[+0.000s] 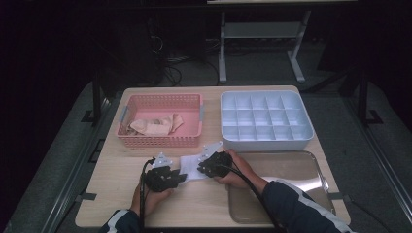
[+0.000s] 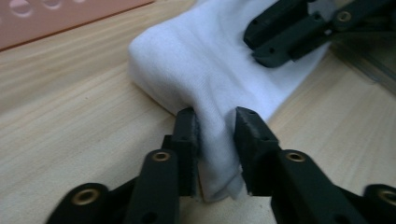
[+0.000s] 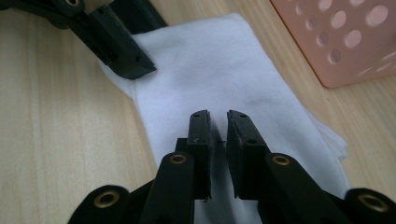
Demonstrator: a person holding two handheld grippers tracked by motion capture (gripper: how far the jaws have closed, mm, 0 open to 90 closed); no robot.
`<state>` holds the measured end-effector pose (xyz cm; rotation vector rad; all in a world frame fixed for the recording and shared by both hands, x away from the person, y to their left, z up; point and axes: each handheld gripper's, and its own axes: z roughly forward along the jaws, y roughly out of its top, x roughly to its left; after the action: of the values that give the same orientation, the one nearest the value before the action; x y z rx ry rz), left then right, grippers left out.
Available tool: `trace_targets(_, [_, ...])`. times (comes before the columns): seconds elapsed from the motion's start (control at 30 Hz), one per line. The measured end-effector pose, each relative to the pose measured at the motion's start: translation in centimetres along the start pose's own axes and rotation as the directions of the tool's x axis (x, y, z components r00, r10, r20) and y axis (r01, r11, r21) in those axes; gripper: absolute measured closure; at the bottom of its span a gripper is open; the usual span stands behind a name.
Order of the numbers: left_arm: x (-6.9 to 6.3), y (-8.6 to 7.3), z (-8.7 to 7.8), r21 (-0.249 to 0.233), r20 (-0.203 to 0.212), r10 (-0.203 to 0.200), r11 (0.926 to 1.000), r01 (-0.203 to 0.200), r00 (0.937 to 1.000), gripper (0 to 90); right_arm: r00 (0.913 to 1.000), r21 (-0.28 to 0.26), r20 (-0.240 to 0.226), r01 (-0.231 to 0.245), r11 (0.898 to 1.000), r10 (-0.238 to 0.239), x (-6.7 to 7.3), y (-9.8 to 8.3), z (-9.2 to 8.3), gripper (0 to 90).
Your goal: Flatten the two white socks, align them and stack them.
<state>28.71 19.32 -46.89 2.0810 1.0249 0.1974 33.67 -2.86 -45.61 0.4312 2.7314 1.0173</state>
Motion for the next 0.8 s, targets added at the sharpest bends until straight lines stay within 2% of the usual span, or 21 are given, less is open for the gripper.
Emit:
trace_targets(0.07, [0.1,-0.1,0.0,-0.01,0.007,-0.003,0.9999,0.003,1.0,74.0,1.0,0.015,0.001,-0.002,1.0,0.002,-0.2,0.3,0.0,79.5])
trace_targets(0.13, [0.0,0.0,-0.3,-0.018,0.002,0.012,0.9998,-0.012,0.9999,76.8,0.9999,0.026,-0.006,-0.008,1.0,0.008,-0.2,0.3,0.2,79.5])
trace_targets(0.2, [-0.1,0.1,-0.6,-0.055,0.009,0.017,0.9984,-0.017,0.9998,78.2,1.0,0.037,-0.001,0.009,0.999,-0.009,-0.2,0.5,0.3,79.4])
trace_targets(0.27, [-0.3,0.4,-1.2,-0.11,0.038,0.014,0.9939,-0.009,0.9992,78.4,1.0,0.036,-0.003,0.004,0.999,-0.003,-0.2,0.6,0.4,79.5])
trace_targets(0.4, [-0.9,0.9,-1.8,-0.162,0.058,0.025,0.9867,-0.015,0.998,78.7,0.9999,0.028,-0.015,-0.001,1.0,0.001,-0.2,0.7,0.7,79.6])
trace_targets(0.63, [-1.3,1.6,-1.3,-0.18,0.086,0.038,0.9835,-0.022,0.9956,79.1,0.9994,0.006,-0.033,-0.009,1.0,0.009,0.2,1.0,1.1,78.7])
trace_targets(0.67, [-1.2,1.6,-1.3,-0.174,0.084,0.053,0.984,-0.038,0.995,79.1,0.9994,0.004,-0.035,-0.01,1.0,0.01,0.2,1.0,1.1,77.7])
trace_targets(0.7, [-1.2,1.6,-1.3,-0.171,0.085,0.051,0.9847,-0.035,0.9951,79.1,0.9993,-0.002,-0.035,-0.012,1.0,0.012,0.1,1.0,1.1,75.0])
trace_targets(0.77, [-1.0,1.5,-1.5,-0.173,0.09,0.037,0.9848,-0.021,0.9952,79.1,0.9988,-0.016,-0.044,-0.02,1.0,0.02,-0.1,0.9,0.8,63.4])
trace_targets(0.8, [-0.9,1.5,-1.6,-0.173,0.085,0.036,0.9848,-0.02,0.9957,79.1,0.9992,-0.016,-0.036,-0.014,1.0,0.013,-0.2,0.9,0.5,62.4])
